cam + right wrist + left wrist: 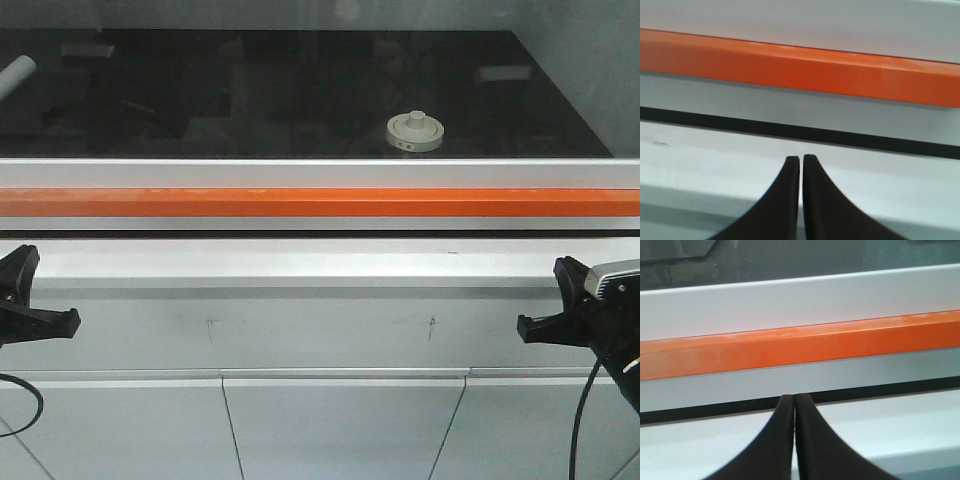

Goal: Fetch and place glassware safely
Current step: 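Move both grippers under the orange sash handle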

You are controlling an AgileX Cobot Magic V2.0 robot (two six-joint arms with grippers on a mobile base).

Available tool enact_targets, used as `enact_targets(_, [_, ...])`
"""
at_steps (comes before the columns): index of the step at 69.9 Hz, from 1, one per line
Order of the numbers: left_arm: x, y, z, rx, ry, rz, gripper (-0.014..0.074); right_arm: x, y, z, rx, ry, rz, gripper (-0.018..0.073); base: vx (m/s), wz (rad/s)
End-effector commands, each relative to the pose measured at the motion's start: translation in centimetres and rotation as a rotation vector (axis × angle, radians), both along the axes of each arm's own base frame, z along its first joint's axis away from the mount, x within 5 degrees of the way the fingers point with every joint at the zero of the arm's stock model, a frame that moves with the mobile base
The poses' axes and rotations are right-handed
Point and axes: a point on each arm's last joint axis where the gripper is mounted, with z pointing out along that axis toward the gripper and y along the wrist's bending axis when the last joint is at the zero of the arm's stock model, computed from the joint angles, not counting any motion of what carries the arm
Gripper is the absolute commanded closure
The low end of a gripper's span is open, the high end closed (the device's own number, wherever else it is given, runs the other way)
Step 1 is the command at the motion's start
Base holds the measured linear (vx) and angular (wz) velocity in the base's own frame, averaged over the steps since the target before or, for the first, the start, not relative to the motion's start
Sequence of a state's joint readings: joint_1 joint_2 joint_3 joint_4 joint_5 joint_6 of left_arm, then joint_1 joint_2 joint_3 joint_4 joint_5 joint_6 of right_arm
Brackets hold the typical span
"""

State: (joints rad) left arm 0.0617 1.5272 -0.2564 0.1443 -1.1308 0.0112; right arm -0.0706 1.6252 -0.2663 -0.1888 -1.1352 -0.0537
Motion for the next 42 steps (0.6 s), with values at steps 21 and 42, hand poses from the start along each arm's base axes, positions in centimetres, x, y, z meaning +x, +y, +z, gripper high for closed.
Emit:
enact_targets(21, [1.9, 0.2, 2.8, -0.007, -0.173, 0.004, 0.0603, 2.1, -0.1, 3.1, 0.003, -0.268, 0.009, 0.0563, 0.0, 0.0])
enact_targets(42, [2.8, 0.3, 2.2, -0.011, -0.13, 0.005, 0.0603, 3.6, -0.2, 3.1, 0.006, -0.285, 0.013, 0.0563, 0.0, 0.0])
